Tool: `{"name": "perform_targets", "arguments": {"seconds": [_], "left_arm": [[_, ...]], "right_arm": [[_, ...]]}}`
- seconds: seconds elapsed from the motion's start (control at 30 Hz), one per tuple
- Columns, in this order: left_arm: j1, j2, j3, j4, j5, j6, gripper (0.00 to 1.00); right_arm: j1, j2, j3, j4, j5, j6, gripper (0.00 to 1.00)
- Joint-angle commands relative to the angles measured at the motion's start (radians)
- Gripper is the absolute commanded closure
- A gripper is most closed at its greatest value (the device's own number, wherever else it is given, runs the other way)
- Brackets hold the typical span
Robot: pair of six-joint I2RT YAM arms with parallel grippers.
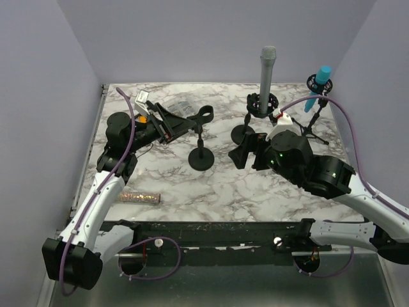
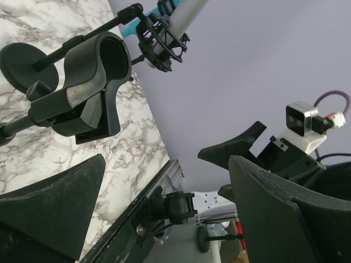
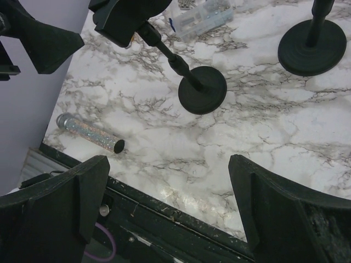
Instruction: Remove the microphone from the stand
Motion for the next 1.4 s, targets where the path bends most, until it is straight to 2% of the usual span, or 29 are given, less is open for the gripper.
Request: {"name": "perform_targets", "arguments": {"seconds": [0.0,0.17,0.3,0.53,0.67,0.8,1.0,1.2,1.37], "left_arm": [[-0.059,-0.013,0.034,-0.083,-0.184,-0.051,0.01],[-0.084,0.01,0.045,-0.169,-0.29,-0.086,0.01],[-0.085,0.033,0.003,-0.113,-0.325,-0.15,0.01],[-0.099,0.144,-0.075,0.21,-0.302,-0.284,0.11],[-0.122,0.19,-0.06,0.294,-0.301,-0.266,0.14],[-0.122,0.217,-0.058,0.298,-0.312,-0.259,0.32],[-0.122,0.215,-0.081,0.262,-0.328,-0.204,0.44],[-0.124,0.249,-0.104,0.29,-0.268,-0.18,0.64],[-0.124,0.244,-0.16,0.299,-0.268,-0.136,0.74]], "right_arm": [[0.005,0.0,0.01,-0.004,-0.01,0.034,0.0],[0.004,0.007,0.021,-0.014,-0.041,0.032,0.0],[0.005,-0.017,-0.004,-0.003,-0.038,0.037,0.0],[0.003,-0.087,-0.085,0.047,-0.006,0.061,0.0],[0.004,-0.094,-0.083,0.045,-0.007,0.067,0.0],[0.004,-0.104,-0.087,0.039,0.001,0.076,0.0],[0.005,-0.11,-0.102,0.038,0.002,0.085,0.0],[0.004,-0.098,-0.11,0.042,0.005,0.085,0.0],[0.003,-0.088,-0.117,0.047,0.002,0.088,0.0]]}}
